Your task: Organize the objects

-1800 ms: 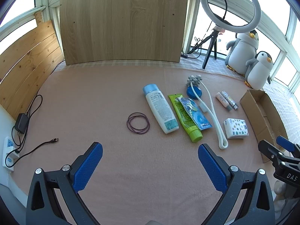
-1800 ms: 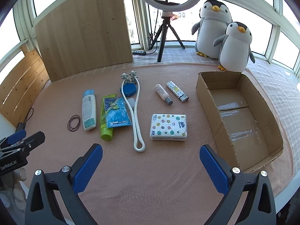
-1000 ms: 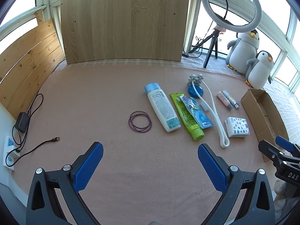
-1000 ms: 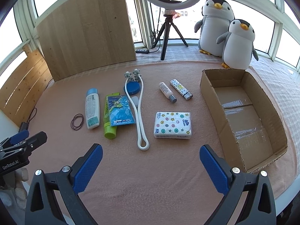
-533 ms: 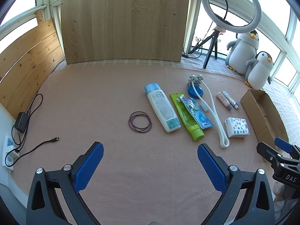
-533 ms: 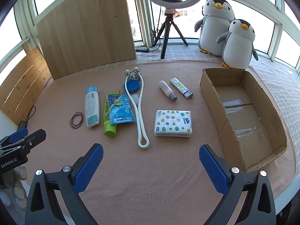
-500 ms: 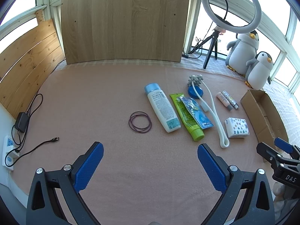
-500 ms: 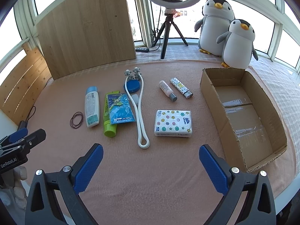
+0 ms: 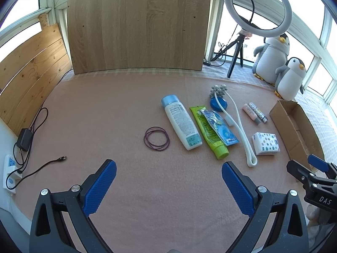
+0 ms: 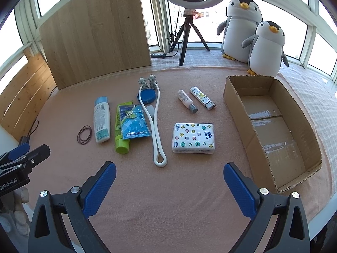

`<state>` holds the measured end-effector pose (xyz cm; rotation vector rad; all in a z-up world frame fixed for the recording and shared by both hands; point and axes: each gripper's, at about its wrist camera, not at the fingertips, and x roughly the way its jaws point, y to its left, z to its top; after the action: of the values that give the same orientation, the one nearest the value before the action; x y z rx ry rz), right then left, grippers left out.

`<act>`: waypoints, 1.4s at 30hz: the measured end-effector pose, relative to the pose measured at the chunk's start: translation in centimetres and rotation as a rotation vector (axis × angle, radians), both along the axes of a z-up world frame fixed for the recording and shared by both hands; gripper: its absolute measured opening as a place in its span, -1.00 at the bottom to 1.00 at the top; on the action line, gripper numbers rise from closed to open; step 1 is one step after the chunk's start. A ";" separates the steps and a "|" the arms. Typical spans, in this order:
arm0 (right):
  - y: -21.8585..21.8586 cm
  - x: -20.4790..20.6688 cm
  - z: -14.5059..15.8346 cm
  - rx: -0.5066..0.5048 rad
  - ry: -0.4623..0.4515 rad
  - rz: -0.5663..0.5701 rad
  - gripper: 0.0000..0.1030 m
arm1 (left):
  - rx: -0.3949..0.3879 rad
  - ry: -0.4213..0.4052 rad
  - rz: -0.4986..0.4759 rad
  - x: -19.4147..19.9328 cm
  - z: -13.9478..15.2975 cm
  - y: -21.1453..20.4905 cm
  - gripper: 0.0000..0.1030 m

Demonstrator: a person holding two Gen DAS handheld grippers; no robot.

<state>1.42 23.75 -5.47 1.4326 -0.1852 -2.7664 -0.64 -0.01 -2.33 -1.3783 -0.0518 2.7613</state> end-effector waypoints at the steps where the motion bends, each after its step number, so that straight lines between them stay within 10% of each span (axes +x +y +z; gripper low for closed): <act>1: 0.0 0.0 0.0 -0.001 0.000 0.000 0.96 | 0.000 -0.001 -0.001 0.0 0.0 0.0 0.97; 42: 0.3 -0.7 -1.2 -0.044 -0.039 0.011 0.81 | 0.010 -0.027 -0.002 -0.8 -1.3 -0.3 0.90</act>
<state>0.72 24.04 -6.69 1.4741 -0.2368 -2.7094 -1.49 -0.28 -3.63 -1.4128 -0.0650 2.7372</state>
